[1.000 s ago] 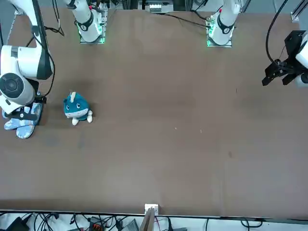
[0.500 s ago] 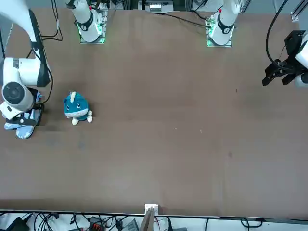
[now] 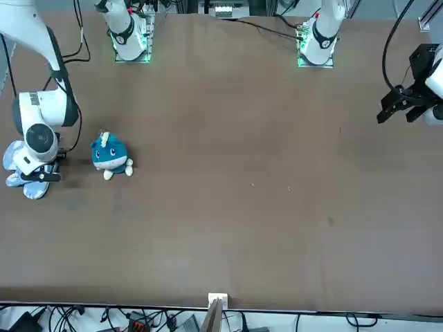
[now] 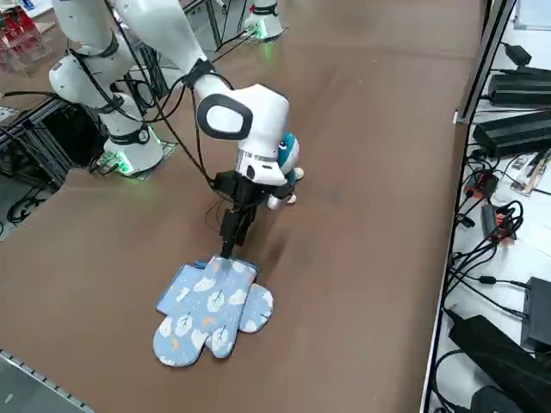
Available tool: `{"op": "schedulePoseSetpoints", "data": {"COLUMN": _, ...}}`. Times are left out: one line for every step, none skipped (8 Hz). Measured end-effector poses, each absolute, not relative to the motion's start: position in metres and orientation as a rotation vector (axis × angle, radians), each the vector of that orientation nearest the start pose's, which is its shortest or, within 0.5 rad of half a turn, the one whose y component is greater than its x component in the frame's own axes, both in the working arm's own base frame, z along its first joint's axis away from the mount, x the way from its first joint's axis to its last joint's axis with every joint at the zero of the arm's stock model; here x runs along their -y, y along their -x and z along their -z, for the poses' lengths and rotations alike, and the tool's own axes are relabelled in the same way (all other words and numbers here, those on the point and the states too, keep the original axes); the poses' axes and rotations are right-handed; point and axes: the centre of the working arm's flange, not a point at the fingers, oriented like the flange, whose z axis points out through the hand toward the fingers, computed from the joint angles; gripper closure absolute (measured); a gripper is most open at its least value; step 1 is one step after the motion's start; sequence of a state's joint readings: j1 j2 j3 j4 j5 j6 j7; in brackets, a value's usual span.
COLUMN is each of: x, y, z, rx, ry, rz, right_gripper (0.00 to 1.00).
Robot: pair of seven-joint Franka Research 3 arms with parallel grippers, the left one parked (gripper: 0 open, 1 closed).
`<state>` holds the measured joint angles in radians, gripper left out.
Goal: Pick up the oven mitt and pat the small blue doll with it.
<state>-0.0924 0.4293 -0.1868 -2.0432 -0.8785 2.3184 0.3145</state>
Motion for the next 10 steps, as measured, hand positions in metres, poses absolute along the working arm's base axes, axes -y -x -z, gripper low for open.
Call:
{"op": "schedulePoseSetpoints", "data": {"x": 0.180, "y": -0.559, "z": -0.220, "rx": -0.126, "ry": -2.460, "rz": 0.169, "right_gripper": 0.11}}
{"op": "schedulePoseSetpoints", "data": {"x": 0.181, "y": -0.558, "z": -0.212, "rx": -0.136, "ry": -2.455, "rz": 0.154, "right_gripper": 0.13}}
{"op": "schedulePoseSetpoints", "data": {"x": 0.181, "y": -0.557, "z": -0.204, "rx": -0.154, "ry": -2.444, "rz": 0.156, "right_gripper": 0.15}}
{"op": "schedulePoseSetpoints", "data": {"x": 0.181, "y": -0.557, "z": -0.200, "rx": -0.168, "ry": -2.435, "rz": 0.156, "right_gripper": 0.17}}
{"op": "schedulePoseSetpoints", "data": {"x": 0.182, "y": -0.557, "z": -0.200, "rx": -0.173, "ry": -2.430, "rz": 0.153, "right_gripper": 0.18}}
{"op": "schedulePoseSetpoints", "data": {"x": 0.182, "y": -0.557, "z": -0.200, "rx": -0.168, "ry": -2.429, "rz": 0.150, "right_gripper": 0.19}}
{"op": "schedulePoseSetpoints", "data": {"x": 0.183, "y": -0.557, "z": -0.200, "rx": -0.155, "ry": -2.427, "rz": 0.145, "right_gripper": 0.21}}
{"op": "schedulePoseSetpoints", "data": {"x": 0.183, "y": -0.558, "z": -0.199, "rx": -0.138, "ry": -2.425, "rz": 0.137, "right_gripper": 0.22}}
{"op": "schedulePoseSetpoints", "data": {"x": 0.183, "y": -0.558, "z": -0.197, "rx": -0.116, "ry": -2.422, "rz": 0.128, "right_gripper": 0.25}}
{"op": "schedulePoseSetpoints", "data": {"x": 0.183, "y": -0.558, "z": -0.192, "rx": -0.107, "ry": -2.413, "rz": 0.123, "right_gripper": 0.30}}
